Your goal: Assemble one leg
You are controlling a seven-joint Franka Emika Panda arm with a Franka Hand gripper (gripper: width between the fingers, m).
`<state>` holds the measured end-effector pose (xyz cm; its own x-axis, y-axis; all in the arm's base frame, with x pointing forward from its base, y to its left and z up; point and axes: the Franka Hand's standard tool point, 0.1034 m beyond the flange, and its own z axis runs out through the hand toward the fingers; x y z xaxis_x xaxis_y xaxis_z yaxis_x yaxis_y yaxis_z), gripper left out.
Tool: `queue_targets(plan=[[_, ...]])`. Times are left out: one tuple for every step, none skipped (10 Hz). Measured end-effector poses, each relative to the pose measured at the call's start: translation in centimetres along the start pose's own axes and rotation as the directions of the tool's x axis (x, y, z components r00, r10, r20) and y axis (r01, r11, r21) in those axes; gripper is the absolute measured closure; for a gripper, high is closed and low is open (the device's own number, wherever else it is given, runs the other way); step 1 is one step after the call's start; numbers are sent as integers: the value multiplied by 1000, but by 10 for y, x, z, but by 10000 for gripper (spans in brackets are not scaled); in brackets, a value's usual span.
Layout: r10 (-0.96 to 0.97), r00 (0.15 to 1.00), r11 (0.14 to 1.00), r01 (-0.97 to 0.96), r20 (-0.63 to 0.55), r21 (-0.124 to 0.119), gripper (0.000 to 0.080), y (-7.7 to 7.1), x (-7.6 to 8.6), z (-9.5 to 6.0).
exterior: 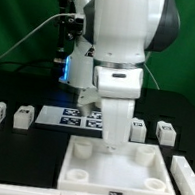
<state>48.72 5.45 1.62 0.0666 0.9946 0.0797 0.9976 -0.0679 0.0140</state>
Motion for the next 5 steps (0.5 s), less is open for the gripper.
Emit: queue_targets(plan=[[-6,1000,1000,6,-4,-5,739,4,8,1],[-9,1000,1000,9,-7,-4,739,6,10,3],[-12,1000,1000,12,-7,3,739,7,11,5],[-14,1000,1000,14,-4,19,739,8,12,5],[-22,1000,1000,22,0,16,739,8,12,5]])
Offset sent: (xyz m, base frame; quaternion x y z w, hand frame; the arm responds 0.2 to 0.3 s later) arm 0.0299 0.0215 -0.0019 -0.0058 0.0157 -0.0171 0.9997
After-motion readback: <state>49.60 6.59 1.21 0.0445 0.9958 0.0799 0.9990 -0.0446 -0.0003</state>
